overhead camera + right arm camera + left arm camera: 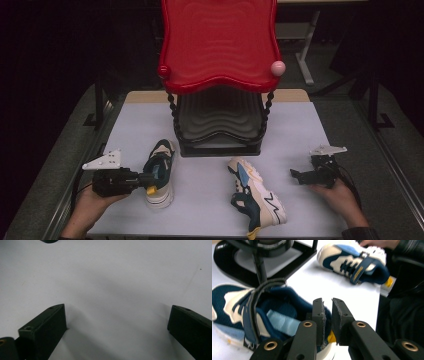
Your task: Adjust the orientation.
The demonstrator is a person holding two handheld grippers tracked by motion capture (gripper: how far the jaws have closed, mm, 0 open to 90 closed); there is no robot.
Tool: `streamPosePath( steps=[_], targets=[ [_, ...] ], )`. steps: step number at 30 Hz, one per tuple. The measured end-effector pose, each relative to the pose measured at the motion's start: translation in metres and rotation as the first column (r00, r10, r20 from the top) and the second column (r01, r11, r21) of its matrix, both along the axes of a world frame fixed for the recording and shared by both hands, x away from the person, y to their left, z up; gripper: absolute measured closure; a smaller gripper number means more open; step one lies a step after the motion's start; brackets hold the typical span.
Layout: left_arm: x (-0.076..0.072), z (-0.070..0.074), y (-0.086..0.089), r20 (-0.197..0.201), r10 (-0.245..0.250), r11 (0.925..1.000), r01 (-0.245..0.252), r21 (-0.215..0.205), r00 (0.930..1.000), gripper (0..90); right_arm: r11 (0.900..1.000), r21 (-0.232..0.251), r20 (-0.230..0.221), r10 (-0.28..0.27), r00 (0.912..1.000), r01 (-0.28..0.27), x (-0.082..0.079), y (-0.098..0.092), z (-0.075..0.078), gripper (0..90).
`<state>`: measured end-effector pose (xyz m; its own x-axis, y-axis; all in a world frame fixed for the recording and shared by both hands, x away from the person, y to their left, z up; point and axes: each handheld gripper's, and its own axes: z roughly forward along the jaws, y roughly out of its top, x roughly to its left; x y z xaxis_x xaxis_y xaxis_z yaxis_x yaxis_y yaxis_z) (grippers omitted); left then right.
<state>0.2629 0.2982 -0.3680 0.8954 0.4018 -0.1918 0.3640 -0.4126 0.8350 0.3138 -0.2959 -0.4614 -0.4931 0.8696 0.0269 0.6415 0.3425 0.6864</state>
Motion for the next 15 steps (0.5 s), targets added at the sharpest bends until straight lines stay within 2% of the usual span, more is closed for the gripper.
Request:
streamPosePath(
  steps=[1,4,9,13,15],
  targets=[
    [0.001,0.002,0.000,-0.001,0.000,0.9998,0.000,-0.017,1.0000,80.1,1.000,0.000,0.000,0.000,1.0000,0.000,0.000,0.000,0.000,1.3],
    [0.005,0.010,0.002,0.009,0.017,0.9997,-0.017,-0.018,0.9998,76.5,1.000,0.000,0.000,0.000,1.0000,0.000,0.000,0.000,0.000,1.3],
    [0.023,0.018,0.007,0.012,0.062,0.9979,-0.062,-0.017,0.9980,73.4,1.000,0.000,0.000,0.000,1.0000,0.000,0.000,0.000,0.000,1.3],
    [0.042,0.015,0.009,0.008,0.079,0.9968,-0.079,-0.009,0.9968,69.6,1.000,0.000,0.000,0.000,1.0000,0.000,0.000,0.000,0.000,1.3],
    [0.055,0.008,0.008,-0.006,0.087,0.9962,-0.087,0.003,0.9962,67.0,1.000,0.000,0.000,0.000,1.0000,0.000,0.000,0.000,0.000,1.3]
  ],
)
